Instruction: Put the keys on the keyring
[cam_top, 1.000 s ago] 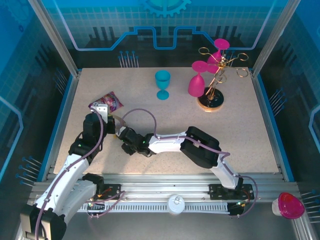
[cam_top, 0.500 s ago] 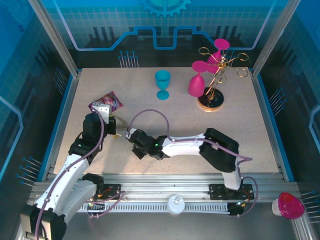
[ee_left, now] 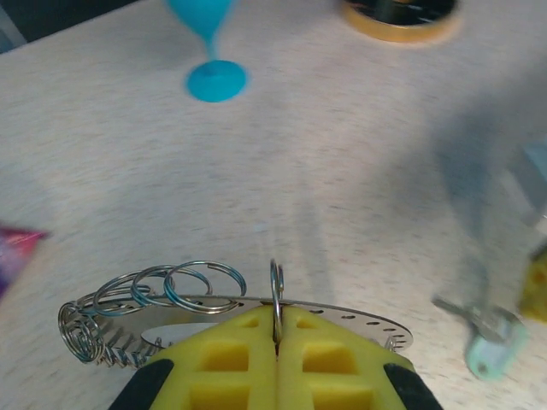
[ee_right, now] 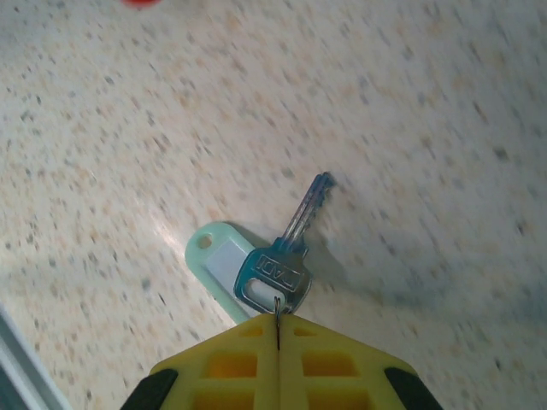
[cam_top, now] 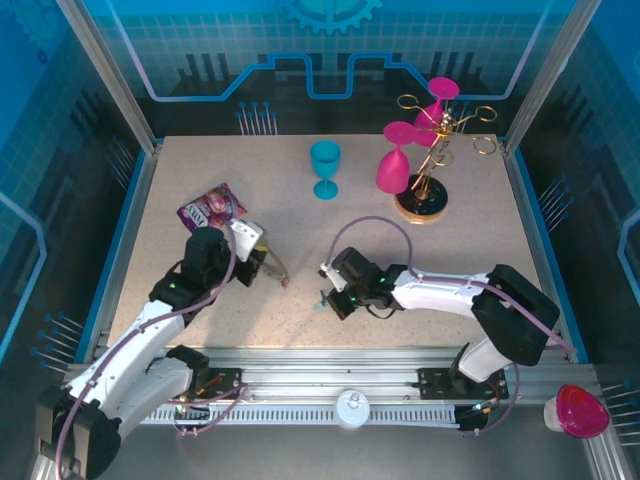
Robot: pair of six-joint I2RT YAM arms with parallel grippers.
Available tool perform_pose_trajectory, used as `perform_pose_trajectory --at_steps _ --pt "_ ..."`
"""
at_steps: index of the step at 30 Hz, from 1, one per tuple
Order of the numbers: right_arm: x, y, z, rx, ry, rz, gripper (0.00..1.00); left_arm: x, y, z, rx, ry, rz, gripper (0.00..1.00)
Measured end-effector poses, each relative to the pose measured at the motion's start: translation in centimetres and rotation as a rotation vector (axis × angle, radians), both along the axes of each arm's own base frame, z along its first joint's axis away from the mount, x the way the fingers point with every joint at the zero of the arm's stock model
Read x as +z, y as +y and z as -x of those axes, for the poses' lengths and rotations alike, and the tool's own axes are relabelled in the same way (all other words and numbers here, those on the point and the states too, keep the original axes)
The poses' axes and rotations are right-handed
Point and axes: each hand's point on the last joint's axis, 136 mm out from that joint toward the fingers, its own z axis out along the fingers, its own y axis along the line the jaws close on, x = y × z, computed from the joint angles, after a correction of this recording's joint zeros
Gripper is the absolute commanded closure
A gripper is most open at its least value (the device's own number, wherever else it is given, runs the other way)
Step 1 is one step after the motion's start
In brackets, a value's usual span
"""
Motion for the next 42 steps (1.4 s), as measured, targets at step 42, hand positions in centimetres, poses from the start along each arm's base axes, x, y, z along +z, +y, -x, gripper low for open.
perform_pose_trajectory --at_steps 42 --pt "-2.5 -1.9 1.8 -0.045 0.263 -0.074 0.81 -1.8 -6.0 1.4 -0.381 0.03 -0.071 1.0"
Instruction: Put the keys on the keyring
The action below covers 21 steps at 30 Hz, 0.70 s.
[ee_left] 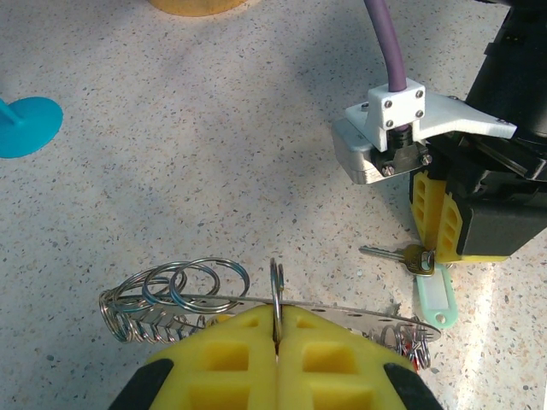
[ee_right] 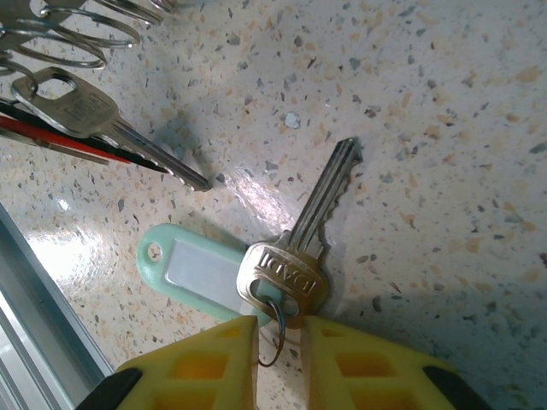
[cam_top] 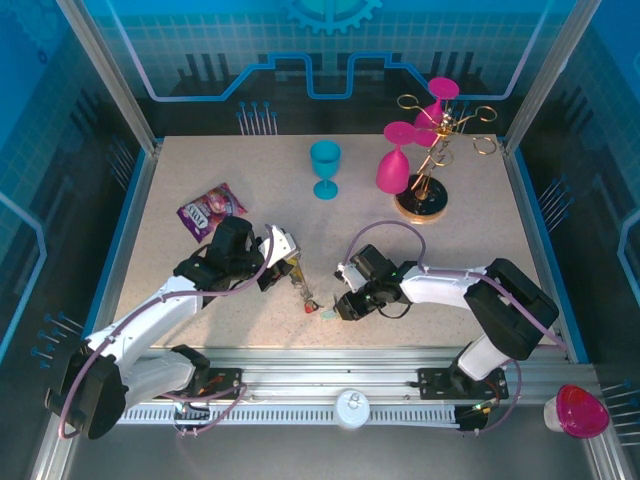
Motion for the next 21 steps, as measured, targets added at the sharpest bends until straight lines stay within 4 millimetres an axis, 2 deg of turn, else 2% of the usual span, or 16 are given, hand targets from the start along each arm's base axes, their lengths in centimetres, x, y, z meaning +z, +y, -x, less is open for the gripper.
perform_pose_trajectory --at_steps 8,16,21 --pt "0.04 0.04 -0.01 -0.009 0.006 -0.001 0.89 -0.04 0.01 0.03 0.0 0.002 -0.001 1.0" --pt "0.37 0.42 -0.03 -0.004 0.012 -0.016 0.87 -0.05 0.02 0.04 0.0 0.002 -0.001 1.0" --pt "0.17 0.58 -0.11 -0.002 0.017 -0.012 0.91 -0.05 0.02 0.04 0.0 0.002 -0.001 1.0"
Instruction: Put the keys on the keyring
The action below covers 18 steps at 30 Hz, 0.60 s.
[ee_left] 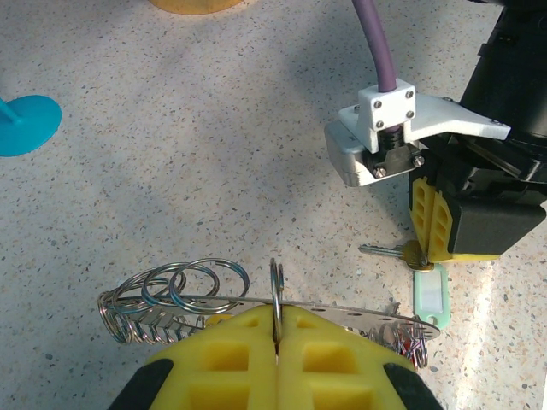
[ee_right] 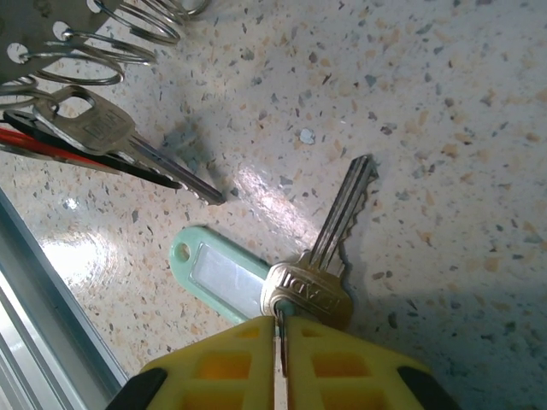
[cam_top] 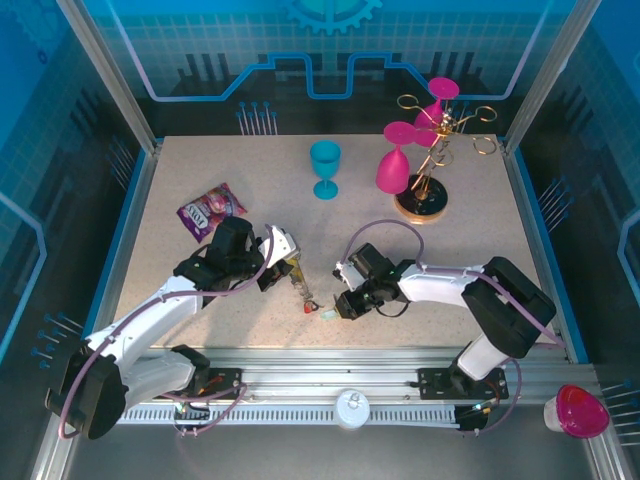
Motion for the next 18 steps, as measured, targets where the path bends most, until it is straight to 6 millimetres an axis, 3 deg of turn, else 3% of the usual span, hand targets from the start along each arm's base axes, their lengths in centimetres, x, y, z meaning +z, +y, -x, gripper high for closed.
perform_pose_trajectory --at_steps 5,11,15,18 --pt "0.0 0.0 0.0 0.001 0.002 0.0 1.0 0.0 0.0 0.0 0.0 0.002 -0.001 1.0" --pt "0.4 -0.1 -0.1 0.002 -0.013 -0.001 1.0 -0.1 0.0 0.1 -0.002 0.003 -0.005 1.0" --pt "2.4 0.2 -0.2 0.037 -0.092 -0.026 1.0 -0.1 0.0 0.1 -0.005 0.004 -0.002 1.0" --pt "4.9 0.7 -0.2 0.097 -0.211 -0.062 1.0 0.0 -0.1 0.2 -0.014 0.004 0.005 1.0"
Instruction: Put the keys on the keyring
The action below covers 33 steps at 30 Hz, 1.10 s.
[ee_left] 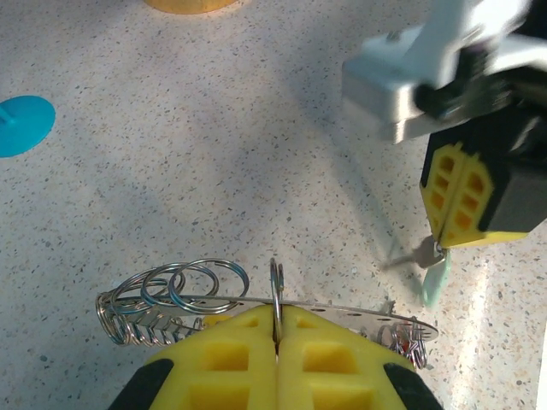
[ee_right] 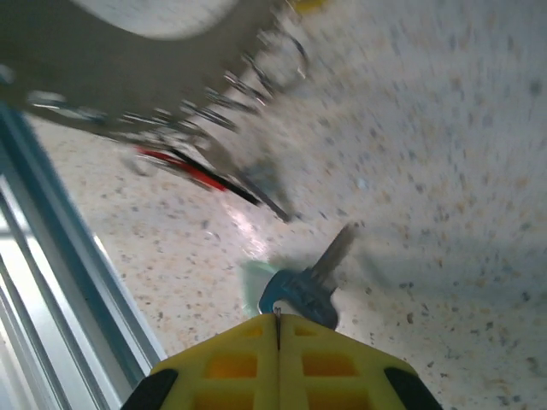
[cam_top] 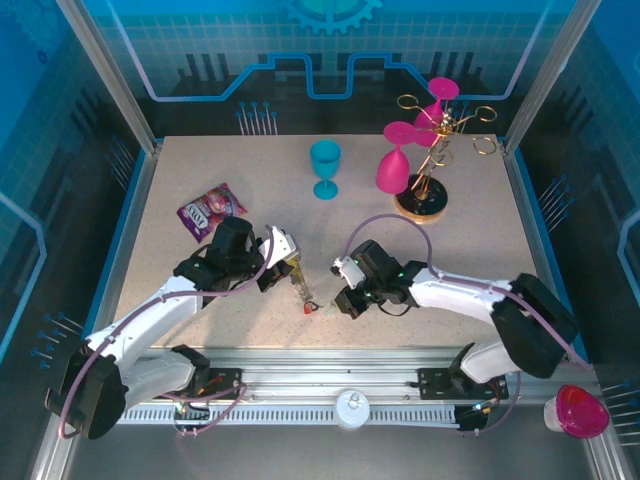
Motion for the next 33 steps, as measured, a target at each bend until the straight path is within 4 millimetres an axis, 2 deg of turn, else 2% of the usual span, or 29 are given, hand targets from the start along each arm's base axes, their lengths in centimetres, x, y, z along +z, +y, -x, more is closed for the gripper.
perform_pose_trajectory --at_steps 5,14,25,33 --pt "4.6 0.3 -0.4 0.092 -0.232 -0.065 1.0 0.6 -0.4 0.2 -0.024 -0.018 0.03 1.0" --pt "8.6 0.8 0.4 0.241 -0.456 -0.188 1.0 1.3 -1.6 1.4 -0.099 -0.028 0.096 1.0" --pt "9.9 2.0 -0.4 0.277 -0.524 -0.226 1.0 1.4 -3.4 3.0 -0.182 0.038 0.172 1.0" --pt "11.5 2.7 -1.3 0.273 -0.575 -0.239 1.0 1.2 -3.7 3.2 -0.177 0.076 0.183 1.0"
